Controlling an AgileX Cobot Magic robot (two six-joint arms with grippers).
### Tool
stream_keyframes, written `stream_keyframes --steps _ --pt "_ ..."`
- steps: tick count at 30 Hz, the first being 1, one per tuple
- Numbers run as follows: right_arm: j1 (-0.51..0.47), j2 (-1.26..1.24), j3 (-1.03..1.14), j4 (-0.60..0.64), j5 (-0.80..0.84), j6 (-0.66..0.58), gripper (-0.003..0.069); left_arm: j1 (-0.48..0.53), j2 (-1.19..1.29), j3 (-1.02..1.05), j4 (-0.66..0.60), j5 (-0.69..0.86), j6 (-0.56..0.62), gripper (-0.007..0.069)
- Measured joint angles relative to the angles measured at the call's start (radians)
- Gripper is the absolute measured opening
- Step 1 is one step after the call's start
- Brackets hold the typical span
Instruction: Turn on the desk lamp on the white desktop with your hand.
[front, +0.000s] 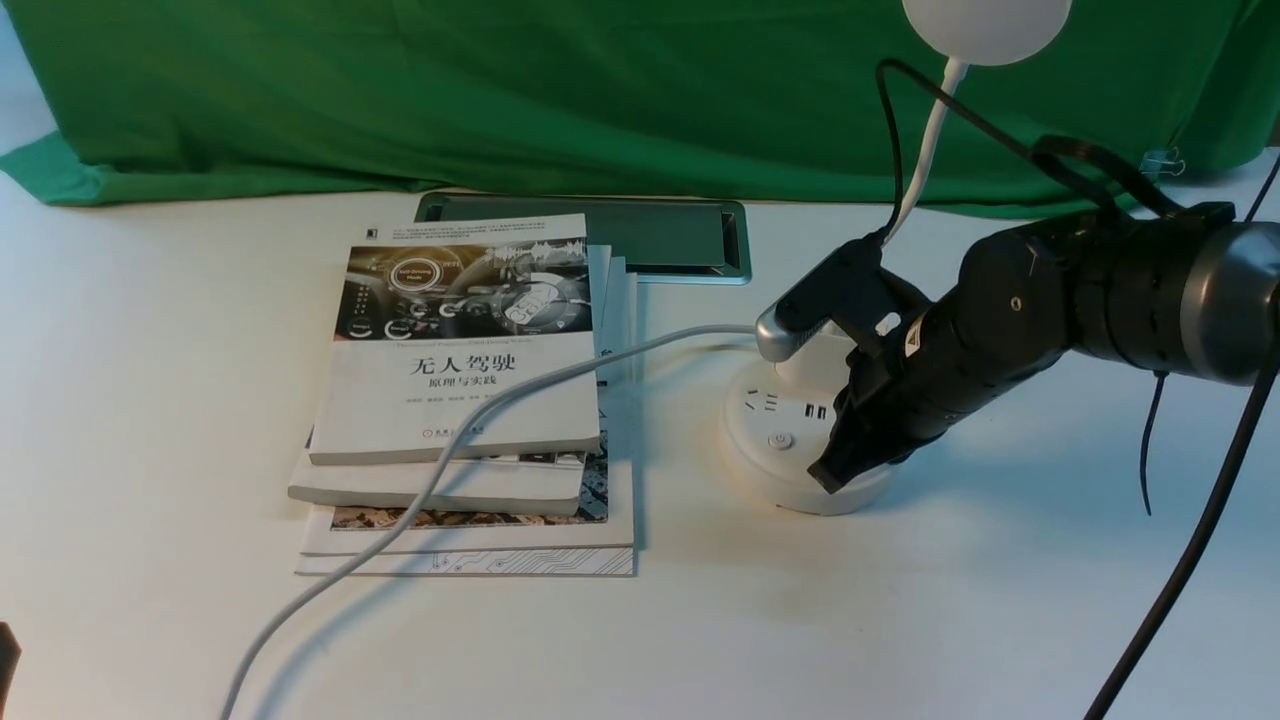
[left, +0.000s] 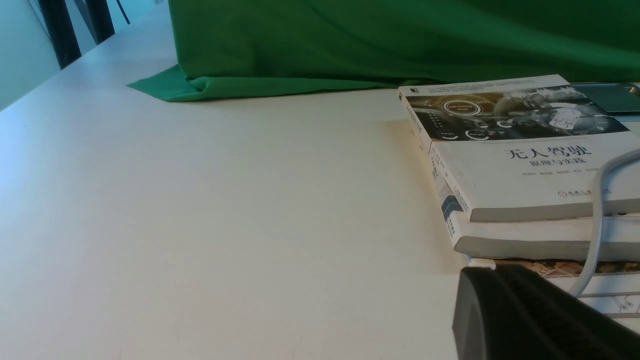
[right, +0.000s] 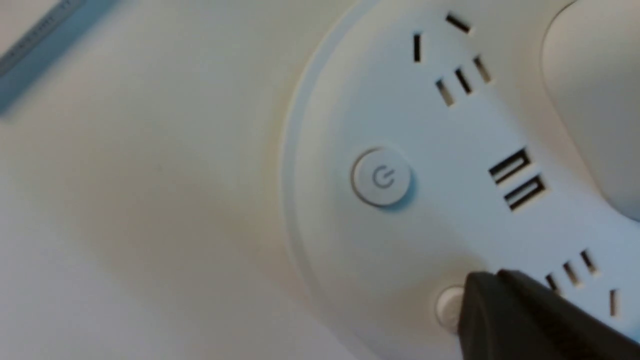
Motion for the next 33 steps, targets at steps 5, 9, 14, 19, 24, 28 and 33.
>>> stream_keyframes --steps 5,9,14,19,24,28,33 --pt "0.0 0.008 -0.001 0.0 -0.01 0.0 0.0034 0.0 0.0 0.0 0.0 0.0 0.0 0.0021" --pt "0.0 0.015 -0.004 0.0 -0.01 0.0 0.0034 0.0 0.0 0.0 0.0 0.0 0.0 0.0021" --pt "0.0 0.017 -0.004 0.0 -0.011 0.0 0.0034 0.0 0.0 0.0 0.0 0.0 0.0 0.0021" --pt "0.0 -0.02 0.008 0.0 -0.013 0.014 0.0034 0.0 0.0 0.0 0.0 0.0 0.0 0.0021" --pt "0.0 -0.208 0.053 0.0 -0.022 0.027 0.0034 0.0 0.0 0.0 0.0 0.0 0.0 0.0021" --pt "0.0 -0.405 0.167 0.0 -0.063 0.055 0.0034 0.0 0.0 0.0 0.0 0.0 0.0 0.0021" --pt "0.0 -0.609 0.352 0.0 -0.112 0.101 0.0034 0.0 0.0 0.0 0.0 0.0 0.0 0.0021"
